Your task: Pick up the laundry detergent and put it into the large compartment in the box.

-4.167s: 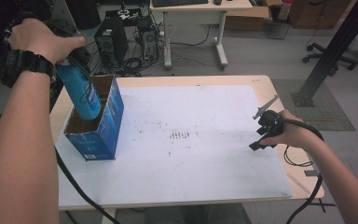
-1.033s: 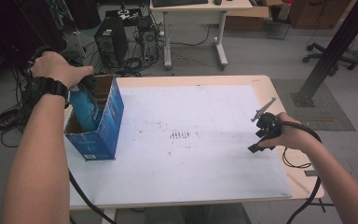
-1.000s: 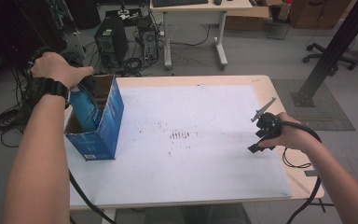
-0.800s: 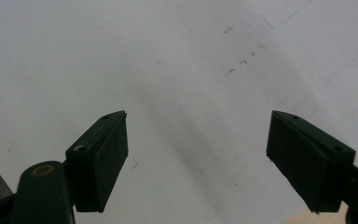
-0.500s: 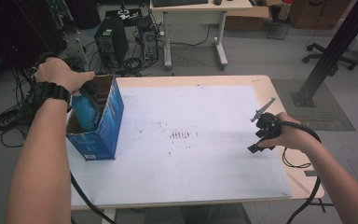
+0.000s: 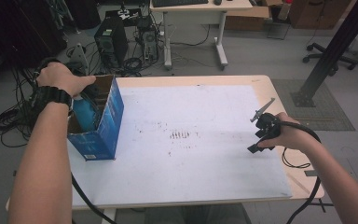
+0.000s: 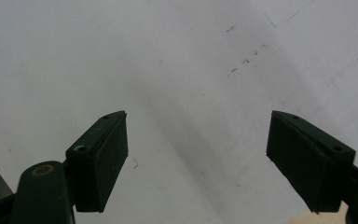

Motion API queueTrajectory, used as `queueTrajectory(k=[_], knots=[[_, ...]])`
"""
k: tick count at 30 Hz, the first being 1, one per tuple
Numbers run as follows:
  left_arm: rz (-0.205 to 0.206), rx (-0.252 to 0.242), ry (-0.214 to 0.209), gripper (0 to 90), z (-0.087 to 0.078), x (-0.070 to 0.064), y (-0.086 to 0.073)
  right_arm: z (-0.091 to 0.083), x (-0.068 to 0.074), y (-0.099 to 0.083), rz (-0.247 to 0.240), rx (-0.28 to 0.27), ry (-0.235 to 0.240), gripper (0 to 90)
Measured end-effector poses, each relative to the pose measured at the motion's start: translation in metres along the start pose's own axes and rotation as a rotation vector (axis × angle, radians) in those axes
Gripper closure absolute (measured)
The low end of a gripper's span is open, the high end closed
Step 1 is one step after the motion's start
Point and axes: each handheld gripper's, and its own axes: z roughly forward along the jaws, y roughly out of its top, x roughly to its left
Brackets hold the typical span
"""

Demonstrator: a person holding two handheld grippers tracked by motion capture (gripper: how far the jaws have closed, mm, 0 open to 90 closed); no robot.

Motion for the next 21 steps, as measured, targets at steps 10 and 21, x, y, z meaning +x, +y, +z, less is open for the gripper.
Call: queueTrajectory(k=[10,21], knots=[[0.002,0.007,-0.002,37.4,0.008,0.001,0.000,0.001,0.000,0.000,-0.002,0.001,0.001,20.8],[0.002,0.018,-0.005,37.4,0.020,0.003,0.001,0.002,0.000,-0.001,0.004,0.002,0.003,20.8]])
